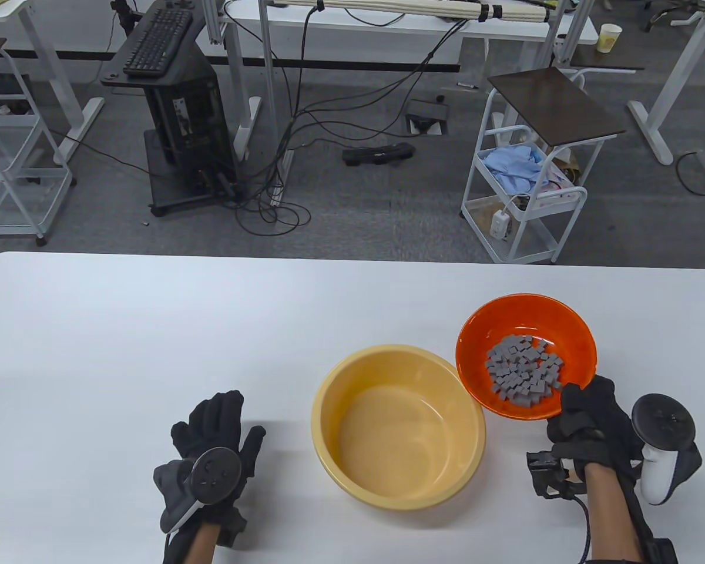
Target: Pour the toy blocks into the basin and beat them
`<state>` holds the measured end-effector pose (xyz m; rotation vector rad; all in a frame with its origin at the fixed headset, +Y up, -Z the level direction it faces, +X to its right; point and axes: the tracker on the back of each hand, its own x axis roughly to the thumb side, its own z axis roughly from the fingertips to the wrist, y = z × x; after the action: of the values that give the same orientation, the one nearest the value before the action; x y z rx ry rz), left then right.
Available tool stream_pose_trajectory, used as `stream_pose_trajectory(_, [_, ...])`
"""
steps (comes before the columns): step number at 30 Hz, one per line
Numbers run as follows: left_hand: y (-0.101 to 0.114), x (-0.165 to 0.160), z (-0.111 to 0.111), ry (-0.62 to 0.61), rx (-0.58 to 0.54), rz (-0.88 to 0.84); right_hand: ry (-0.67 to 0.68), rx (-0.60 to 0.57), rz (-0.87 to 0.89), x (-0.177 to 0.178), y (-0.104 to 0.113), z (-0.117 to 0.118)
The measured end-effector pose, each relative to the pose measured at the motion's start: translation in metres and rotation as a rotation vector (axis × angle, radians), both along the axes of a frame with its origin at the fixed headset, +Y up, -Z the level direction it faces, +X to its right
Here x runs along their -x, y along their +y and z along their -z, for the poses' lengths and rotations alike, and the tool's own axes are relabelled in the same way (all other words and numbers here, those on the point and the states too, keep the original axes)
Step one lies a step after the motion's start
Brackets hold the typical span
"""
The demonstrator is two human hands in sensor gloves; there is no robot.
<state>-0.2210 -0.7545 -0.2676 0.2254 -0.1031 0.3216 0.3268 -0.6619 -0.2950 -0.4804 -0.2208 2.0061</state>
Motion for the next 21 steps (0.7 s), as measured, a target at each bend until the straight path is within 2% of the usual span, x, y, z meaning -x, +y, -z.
stream_pose_trajectory(11, [-0.001, -0.001, 0.000, -0.005, 0.002, 0.004, 0.110, -0.080, -0.262, 0.033, 0.027, -0.004])
stream_pose_trajectory(21, [0.000, 0.001, 0.000, -0.008, 0.009, -0.002, 0.124, -0.140, -0.485, 0.055, 0.035, -0.005])
